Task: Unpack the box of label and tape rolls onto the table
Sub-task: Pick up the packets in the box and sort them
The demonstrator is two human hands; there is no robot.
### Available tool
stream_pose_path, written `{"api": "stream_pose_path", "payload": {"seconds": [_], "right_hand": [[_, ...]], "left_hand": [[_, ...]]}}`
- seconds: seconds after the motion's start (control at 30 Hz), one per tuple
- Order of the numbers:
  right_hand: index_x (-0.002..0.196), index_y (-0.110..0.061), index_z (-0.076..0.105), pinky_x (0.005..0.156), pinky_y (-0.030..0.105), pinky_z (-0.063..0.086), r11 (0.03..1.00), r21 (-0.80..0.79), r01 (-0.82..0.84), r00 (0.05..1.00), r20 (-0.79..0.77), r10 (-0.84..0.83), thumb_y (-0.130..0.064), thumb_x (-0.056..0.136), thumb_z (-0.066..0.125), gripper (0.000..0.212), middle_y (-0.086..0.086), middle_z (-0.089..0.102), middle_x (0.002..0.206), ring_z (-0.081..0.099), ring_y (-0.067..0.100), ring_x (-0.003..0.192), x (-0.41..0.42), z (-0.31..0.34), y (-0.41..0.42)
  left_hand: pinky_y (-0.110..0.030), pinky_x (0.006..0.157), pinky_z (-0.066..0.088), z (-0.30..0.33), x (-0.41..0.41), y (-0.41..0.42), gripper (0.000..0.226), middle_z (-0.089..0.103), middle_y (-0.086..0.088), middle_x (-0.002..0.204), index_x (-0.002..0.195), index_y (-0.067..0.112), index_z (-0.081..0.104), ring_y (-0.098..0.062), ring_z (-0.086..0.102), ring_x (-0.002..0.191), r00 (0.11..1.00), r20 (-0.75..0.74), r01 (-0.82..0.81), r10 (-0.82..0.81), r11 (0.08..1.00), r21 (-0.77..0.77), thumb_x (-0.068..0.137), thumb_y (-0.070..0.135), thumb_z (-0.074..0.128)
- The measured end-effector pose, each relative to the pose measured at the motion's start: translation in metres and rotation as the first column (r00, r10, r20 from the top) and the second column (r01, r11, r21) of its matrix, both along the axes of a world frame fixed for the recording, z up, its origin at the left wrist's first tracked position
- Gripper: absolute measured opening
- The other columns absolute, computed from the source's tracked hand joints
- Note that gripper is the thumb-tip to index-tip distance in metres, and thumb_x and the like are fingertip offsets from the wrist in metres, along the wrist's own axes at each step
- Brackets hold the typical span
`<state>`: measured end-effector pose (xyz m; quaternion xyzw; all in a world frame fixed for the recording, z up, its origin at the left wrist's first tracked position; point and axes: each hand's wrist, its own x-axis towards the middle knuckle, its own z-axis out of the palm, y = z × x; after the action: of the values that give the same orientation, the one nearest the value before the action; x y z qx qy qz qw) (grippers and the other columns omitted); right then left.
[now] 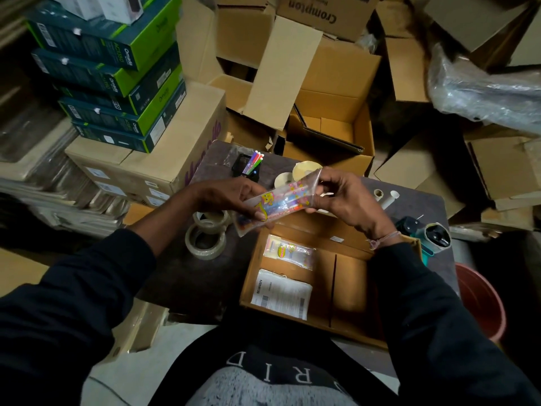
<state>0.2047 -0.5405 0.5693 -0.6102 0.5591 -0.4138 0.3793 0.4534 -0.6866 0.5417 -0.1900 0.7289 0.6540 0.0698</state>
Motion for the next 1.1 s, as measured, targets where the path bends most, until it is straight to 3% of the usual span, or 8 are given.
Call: {"api": "stream_pose_path", "payload": {"seconds": [0.13,0.3,0.47,0.6,0.7,0.77,0.9,1.1], "right_hand": [[0.105,0.007,0.068,0.084,0.045,0.062,0.998,0.024,0.061,0.993,0.098,-0.063,0.006,0.079,0.078,0.029,0.031,0.067,0.107,0.066,0.045,0.102,-0.007,-0.012,0.002],[0.106,0.008,0.067,0.087,0.055,0.058,0.991,0.112,0.07,0.961,0.258,-0.097,0.005,0.08,0.077,0.028,0.037,0.066,0.108,0.066,0.052,0.102,-0.005,-0.024,0.004],[0.106,-0.006,0.072,0.089,0.045,0.06,0.978,0.19,0.086,0.924,0.352,-0.149,-0.007,0.074,0.079,0.033,0.028,0.073,0.105,0.07,0.045,0.102,0.001,-0.028,0.005],[0.108,0.0,0.072,0.085,0.034,0.062,0.973,0.21,0.093,0.914,0.369,-0.167,-0.005,0.073,0.079,0.036,0.018,0.076,0.106,0.073,0.032,0.1,0.001,-0.03,0.005],[0.113,0.005,0.071,0.086,0.032,0.061,0.975,0.192,0.114,0.933,0.316,-0.172,0.003,0.08,0.076,0.034,0.016,0.075,0.111,0.073,0.029,0.104,-0.004,-0.033,0.005],[0.112,0.004,0.071,0.083,0.029,0.061,0.972,0.198,0.125,0.922,0.34,-0.188,0.009,0.083,0.072,0.03,0.014,0.076,0.111,0.073,0.026,0.105,-0.006,-0.036,0.007],[0.11,0.003,0.072,0.083,0.029,0.062,0.967,0.212,0.142,0.903,0.373,-0.214,0.011,0.081,0.072,0.029,0.014,0.076,0.111,0.073,0.026,0.105,-0.006,-0.042,0.009],[0.103,0.0,0.075,0.079,0.026,0.061,0.961,0.215,0.174,0.915,0.326,-0.238,0.01,0.079,0.075,0.026,0.012,0.078,0.104,0.074,0.025,0.1,-0.004,-0.048,0.008]], "left_hand": [[-0.023,0.075,0.057,-0.003,0.008,-0.008,0.034,0.074,-0.007,0.108,0.119,-0.003,0.064,-0.014,0.071,0.095,0.998,0.023,-0.056,0.057,0.998,-0.042,0.087,0.001,0.073],[-0.022,0.073,0.057,-0.013,0.013,-0.016,0.025,0.077,-0.002,0.101,0.109,0.007,0.071,-0.012,0.072,0.09,0.994,0.038,-0.091,0.098,0.982,-0.165,0.085,0.01,0.079],[-0.031,0.079,0.06,-0.022,0.014,-0.017,0.037,0.079,-0.005,0.102,0.106,0.009,0.074,-0.017,0.075,0.091,0.982,-0.006,-0.187,0.19,0.958,-0.219,0.076,0.028,0.086],[-0.029,0.074,0.06,-0.026,0.015,-0.016,0.052,0.078,-0.008,0.102,0.103,0.011,0.073,-0.022,0.075,0.09,0.96,-0.055,-0.28,0.275,0.946,-0.163,0.068,0.046,0.089],[-0.027,0.072,0.061,-0.025,0.018,-0.021,0.046,0.075,-0.01,0.11,0.112,0.007,0.067,-0.022,0.075,0.096,0.97,0.009,-0.24,0.241,0.967,-0.083,0.076,0.028,0.086],[-0.042,0.082,0.063,-0.027,0.021,-0.025,0.043,0.074,-0.014,0.114,0.117,0.002,0.064,-0.033,0.074,0.103,0.978,0.054,-0.198,0.203,0.977,-0.082,0.08,0.012,0.082],[-0.067,0.094,0.05,-0.032,0.023,-0.027,0.045,0.075,-0.014,0.114,0.119,0.006,0.064,-0.045,0.069,0.108,0.98,0.053,-0.184,0.192,0.975,-0.122,0.08,0.018,0.084],[-0.052,0.083,0.055,-0.034,0.025,-0.026,0.049,0.076,-0.012,0.112,0.115,0.011,0.068,-0.04,0.071,0.103,0.972,0.049,-0.223,0.229,0.97,-0.099,0.074,0.03,0.087]]}}
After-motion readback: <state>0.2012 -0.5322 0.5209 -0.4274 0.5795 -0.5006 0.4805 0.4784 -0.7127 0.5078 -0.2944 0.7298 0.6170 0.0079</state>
